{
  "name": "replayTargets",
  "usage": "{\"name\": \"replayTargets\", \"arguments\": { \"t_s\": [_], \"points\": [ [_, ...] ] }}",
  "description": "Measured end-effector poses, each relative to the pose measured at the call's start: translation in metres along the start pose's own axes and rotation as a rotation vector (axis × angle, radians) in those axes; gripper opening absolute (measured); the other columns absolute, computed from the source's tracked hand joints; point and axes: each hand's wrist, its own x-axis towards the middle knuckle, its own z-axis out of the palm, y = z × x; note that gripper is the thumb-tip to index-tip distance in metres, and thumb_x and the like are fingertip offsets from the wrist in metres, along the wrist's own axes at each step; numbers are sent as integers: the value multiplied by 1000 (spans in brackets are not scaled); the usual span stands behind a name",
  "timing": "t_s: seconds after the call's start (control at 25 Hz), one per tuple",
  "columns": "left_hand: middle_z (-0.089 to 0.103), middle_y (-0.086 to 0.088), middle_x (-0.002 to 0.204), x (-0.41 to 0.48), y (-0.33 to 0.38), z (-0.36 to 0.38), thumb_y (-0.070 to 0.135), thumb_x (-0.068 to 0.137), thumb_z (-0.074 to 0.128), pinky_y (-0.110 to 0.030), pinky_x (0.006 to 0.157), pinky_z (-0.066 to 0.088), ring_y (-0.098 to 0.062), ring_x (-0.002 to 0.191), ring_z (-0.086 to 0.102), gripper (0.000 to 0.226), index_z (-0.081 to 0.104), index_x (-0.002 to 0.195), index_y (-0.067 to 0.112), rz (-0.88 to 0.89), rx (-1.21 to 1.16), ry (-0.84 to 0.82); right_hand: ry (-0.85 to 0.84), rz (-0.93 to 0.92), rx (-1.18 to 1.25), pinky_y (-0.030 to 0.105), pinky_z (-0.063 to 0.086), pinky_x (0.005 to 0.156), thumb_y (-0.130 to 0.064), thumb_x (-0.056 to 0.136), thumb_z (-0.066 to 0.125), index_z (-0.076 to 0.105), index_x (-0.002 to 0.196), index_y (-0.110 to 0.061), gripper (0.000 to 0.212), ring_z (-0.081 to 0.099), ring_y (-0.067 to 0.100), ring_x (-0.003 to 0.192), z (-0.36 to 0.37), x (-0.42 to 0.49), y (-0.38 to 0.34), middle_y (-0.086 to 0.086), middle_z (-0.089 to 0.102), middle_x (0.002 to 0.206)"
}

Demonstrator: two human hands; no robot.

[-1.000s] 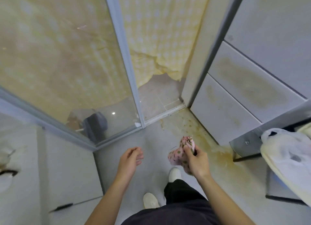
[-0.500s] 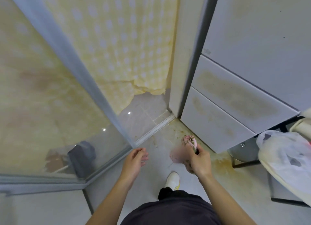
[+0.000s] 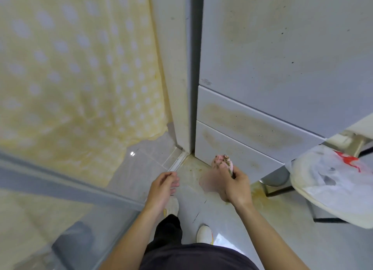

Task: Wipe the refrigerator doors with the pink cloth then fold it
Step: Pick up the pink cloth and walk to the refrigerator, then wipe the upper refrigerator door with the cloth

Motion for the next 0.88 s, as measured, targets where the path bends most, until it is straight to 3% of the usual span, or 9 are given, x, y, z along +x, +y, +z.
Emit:
{"name": "replayTargets", "arguments": {
  "t_s": [0.12,0.2,0.28,0.36,0.44,0.56,0.72,0.88],
  "points": [
    [75,-17,112,36,38,12,16,104,60,-34,89,56,-25,99,72,13,72,108,12,42,31,-94,60,-18,10,14,51,49,-31,106,61,71,92,-26,18,69,-5,64,7,20,-26,-7,73,80],
    [75,-18,113,58,70,20,13,104,58,-35,90,56,-25,100,73,14,72,108,13,101,63,-173,129,-62,-5,15,52,52,-32,105,61,74,91,-18,23,73,5,72,14,33,-46,-3,75,78],
    [77,-10,114,75,104,26,12,104,59,-33,95,57,-22,109,72,16,72,111,17,212,135,-272,172,-133,-48,27,55,60,-32,104,62,76,93,-12,27,74,24,77,23,46,-67,7,76,77],
    [76,5,122,90,139,33,14,102,63,-31,104,54,-9,120,68,24,70,123,24,354,220,-432,138,-235,-96,36,56,71,-31,104,63,78,100,-16,22,74,23,82,30,58,-92,7,78,85],
    [68,15,135,102,176,41,28,100,70,-23,107,49,3,128,60,39,61,138,28,471,273,-625,31,-331,-128,34,56,76,-30,105,63,79,106,-21,18,71,8,83,34,68,-121,0,79,91],
    [71,10,132,106,227,55,67,81,75,-20,102,52,-2,125,64,76,59,143,28,568,291,-782,-78,-454,-233,34,53,75,-31,104,65,77,104,-24,15,61,3,78,34,75,-165,0,76,87],
    [80,1,100,100,290,70,72,75,78,-25,76,59,-11,96,74,53,77,106,29,718,321,-853,87,-519,-206,30,54,71,-28,95,77,74,91,-23,7,66,7,74,17,85,-221,-4,76,83],
    [78,-9,97,89,348,83,39,86,79,-37,83,63,-21,94,75,20,78,99,24,852,311,-848,176,-577,-267,42,55,70,-44,89,79,69,87,-24,22,69,29,76,-5,90,-278,-1,77,77]
  ]
}}
